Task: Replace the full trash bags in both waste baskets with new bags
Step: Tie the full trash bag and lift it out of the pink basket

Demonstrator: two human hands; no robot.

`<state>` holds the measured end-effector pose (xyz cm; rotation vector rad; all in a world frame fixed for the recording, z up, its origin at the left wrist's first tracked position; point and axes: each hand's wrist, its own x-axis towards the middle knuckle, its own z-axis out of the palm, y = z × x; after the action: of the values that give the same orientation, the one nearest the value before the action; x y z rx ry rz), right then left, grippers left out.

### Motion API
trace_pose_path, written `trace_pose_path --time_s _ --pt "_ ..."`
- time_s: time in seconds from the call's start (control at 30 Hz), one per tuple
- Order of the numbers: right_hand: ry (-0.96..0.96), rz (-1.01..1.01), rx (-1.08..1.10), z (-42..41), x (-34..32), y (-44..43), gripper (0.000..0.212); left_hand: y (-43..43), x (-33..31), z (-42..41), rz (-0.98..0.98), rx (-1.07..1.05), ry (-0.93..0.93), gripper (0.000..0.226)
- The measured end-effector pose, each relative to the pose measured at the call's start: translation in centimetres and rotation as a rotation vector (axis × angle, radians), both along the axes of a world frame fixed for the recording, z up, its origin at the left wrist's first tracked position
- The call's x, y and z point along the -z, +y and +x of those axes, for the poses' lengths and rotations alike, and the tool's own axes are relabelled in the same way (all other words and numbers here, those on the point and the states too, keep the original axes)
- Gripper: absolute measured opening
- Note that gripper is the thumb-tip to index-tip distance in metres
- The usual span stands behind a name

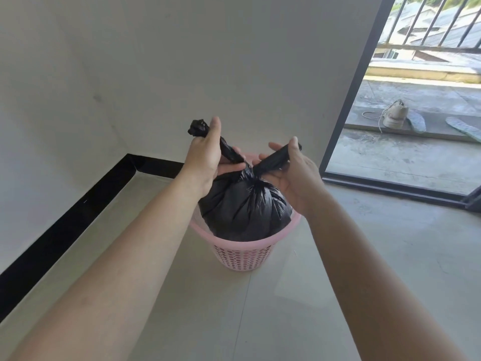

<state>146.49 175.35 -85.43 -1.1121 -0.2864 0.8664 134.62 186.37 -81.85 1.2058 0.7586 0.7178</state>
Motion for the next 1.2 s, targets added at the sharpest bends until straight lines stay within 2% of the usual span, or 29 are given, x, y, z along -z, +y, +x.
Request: trace_pose_path --time_s 0.07,0.1,0.13,0.2,0.3,0.4,0.5,0.6,0.63,0.7,0.8,0.87,0.97,1.03,1.1,1.2 --pt "0.035 -0.012 -0.04 -0.2 0.5 -0.2 0.049 0.0 0.2 -0.3 -0.04 0.042 -0.096 0.033" --pt "-0.006 -0.032 -0.074 -0.1 0.7 -0.3 0.045 -0.1 0.2 -0.3 -0.009 0.053 -0.105 0.03" --pt "-0.1 -0.07 -0.125 0.0 0.8 -0.5 0.037 -0.1 0.4 -0.2 0.055 0.059 -0.091 0.03" --pt "-0.423 -0.184 -0.266 0.1 1.0 -0.8 0.022 -0.5 0.3 0.1 0.217 0.084 -0.039 0.036" --pt "-0.889 -0.295 -0.43 -0.6 1.6 -0.8 0.03 -1.0 0.1 0.6 0.349 0.145 -0.015 0.039" --pt "-1.085 -0.409 -0.374 -1.1 2.6 0.0 0.019 -1.2 0.4 0.6 0.413 0.136 0.019 0.036" --pt "-1.01 -0.47 -0.262 -0.5 3.6 0.5 0.019 -0.3 1.2 0.1 0.355 0.226 -0.03 0.02" --pt "-0.945 -0.466 -0.234 -0.1 3.8 0.3 0.021 0.6 2.6 -0.7 0.143 0.378 -0.112 0.05" --pt "-0.941 -0.446 -0.206 0.0 3.7 0.3 0.022 0.5 3.4 -0.8 0.075 0.368 -0.09 0.063" --pt "-0.91 -0.401 -0.102 0.2 3.5 0.4 0.021 0.2 5.3 -1.3 0.023 0.351 0.031 0.07" --pt "-0.927 -0.407 -0.029 0.6 3.6 0.4 0.02 0.4 7.6 -2.1 0.059 0.428 0.259 0.071" --pt "-0.936 -0.39 -0.042 0.9 3.8 0.3 0.015 0.6 7.8 -2.1 0.11 0.469 0.308 0.068" --pt "-0.939 -0.362 -0.113 1.2 3.4 0.3 0.01 0.2 7.5 -1.4 0.329 0.497 0.345 0.029" --pt "-0.944 -0.364 -0.131 0.9 3.1 0.3 0.007 -0.1 7.7 -0.9 0.44 0.407 0.393 0.018" --pt "-0.826 -0.309 -0.04 0.9 2.5 0.2 0.004 0.0 8.4 -0.8 0.467 0.325 0.466 0.016" --pt "-0.517 -0.115 0.263 1.9 0.4 -0.5 0.016 0.5 10.1 -1.4 0.544 0.341 0.611 0.01"
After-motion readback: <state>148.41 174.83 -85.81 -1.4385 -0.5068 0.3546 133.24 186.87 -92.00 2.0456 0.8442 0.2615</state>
